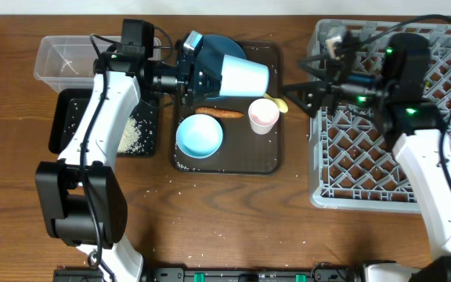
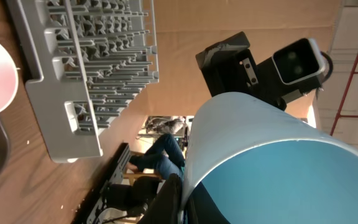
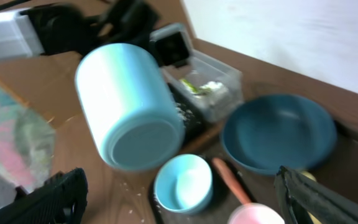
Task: Sort waste into correct bins and load items into the dishwasher rack
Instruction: 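Hand blue cup from left gripper to right gripper above tray, then carry blue cup with right gripper and place it upside down in rack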
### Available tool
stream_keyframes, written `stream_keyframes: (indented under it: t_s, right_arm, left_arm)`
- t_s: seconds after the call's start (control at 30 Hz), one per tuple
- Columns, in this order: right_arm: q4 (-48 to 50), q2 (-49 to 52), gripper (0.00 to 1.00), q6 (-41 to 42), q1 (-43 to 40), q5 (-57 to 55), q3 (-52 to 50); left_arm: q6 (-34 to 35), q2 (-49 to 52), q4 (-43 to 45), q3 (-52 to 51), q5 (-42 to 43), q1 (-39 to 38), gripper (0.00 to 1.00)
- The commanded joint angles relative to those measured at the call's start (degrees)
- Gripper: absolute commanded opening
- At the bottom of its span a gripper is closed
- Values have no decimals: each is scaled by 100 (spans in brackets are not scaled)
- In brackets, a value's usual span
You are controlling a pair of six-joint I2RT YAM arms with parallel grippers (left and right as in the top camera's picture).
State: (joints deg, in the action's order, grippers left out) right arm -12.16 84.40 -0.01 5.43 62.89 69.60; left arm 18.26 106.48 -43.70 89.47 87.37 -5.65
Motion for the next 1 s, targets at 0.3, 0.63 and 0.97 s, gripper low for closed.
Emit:
stream_keyframes:
  t_s: [0.3,0.63,0.97]
  right_arm:
    - [1058,341,86,514,970,284,83]
    - [1091,343,56,560,1036,249,83]
    - [1025,317,33,732,791,251,83]
  left_arm:
    - [26,-83,-11,44,267,-258,6]
    - [24,-83,-4,44,260,-258,8]
    - [24,-83,61,44,251,-251,17]
